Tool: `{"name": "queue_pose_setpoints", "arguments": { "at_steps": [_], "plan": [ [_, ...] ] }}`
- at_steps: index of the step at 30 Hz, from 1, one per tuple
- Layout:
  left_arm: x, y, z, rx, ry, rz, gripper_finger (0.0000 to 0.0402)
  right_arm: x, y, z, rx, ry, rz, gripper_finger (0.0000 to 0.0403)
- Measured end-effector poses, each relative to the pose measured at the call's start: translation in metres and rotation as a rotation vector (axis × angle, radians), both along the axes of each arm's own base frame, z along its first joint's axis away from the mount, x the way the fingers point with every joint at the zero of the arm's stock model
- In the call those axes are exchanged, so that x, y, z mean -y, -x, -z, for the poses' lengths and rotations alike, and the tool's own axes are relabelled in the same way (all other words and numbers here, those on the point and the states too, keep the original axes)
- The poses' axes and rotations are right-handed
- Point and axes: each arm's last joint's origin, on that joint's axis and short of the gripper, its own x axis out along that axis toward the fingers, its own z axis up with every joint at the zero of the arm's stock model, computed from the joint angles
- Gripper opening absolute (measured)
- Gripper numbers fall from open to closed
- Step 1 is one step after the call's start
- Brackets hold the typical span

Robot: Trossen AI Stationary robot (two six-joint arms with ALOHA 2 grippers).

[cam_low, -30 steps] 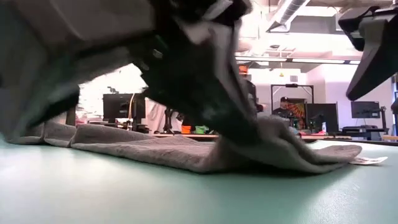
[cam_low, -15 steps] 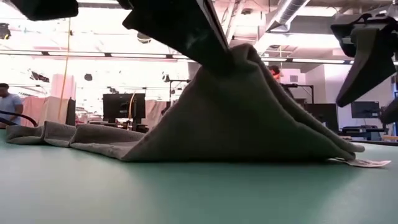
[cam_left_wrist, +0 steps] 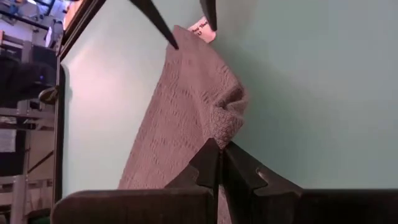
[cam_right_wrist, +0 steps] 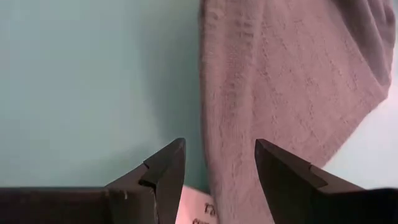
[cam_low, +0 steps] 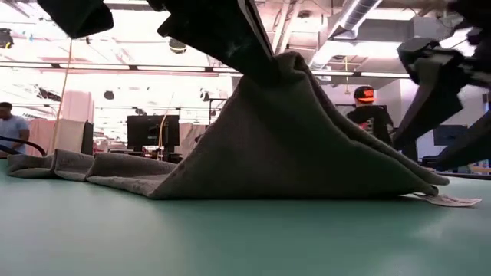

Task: Roll towel
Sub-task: Roll the gray towel

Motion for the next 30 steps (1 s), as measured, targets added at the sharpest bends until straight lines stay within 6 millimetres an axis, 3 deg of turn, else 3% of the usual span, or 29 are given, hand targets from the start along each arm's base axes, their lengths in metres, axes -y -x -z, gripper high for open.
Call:
{"name": "queue_pose_setpoints", "arguments": {
  "at_steps": [9, 23, 30],
  "plan": [
    [-0.002, 0.003, 0.002, -0.019, -0.004, -0.021, 0.0000, -0.005, -0.004, 0.034, -0.015, 0.107, 0.033, 0.0216],
    [-0.002, 0.004, 0.003, -0.031, -0.006, -0.029, 0.0000, 0.005, 0.006, 0.038, -0.015, 0.166, 0.168, 0.0214],
    [-0.002, 0.005, 0.003, -0.033, -0.004, -0.031, 0.0000, 0.016, -0.001, 0.038, -0.029, 0.169, 0.218, 0.0175]
  ]
}}
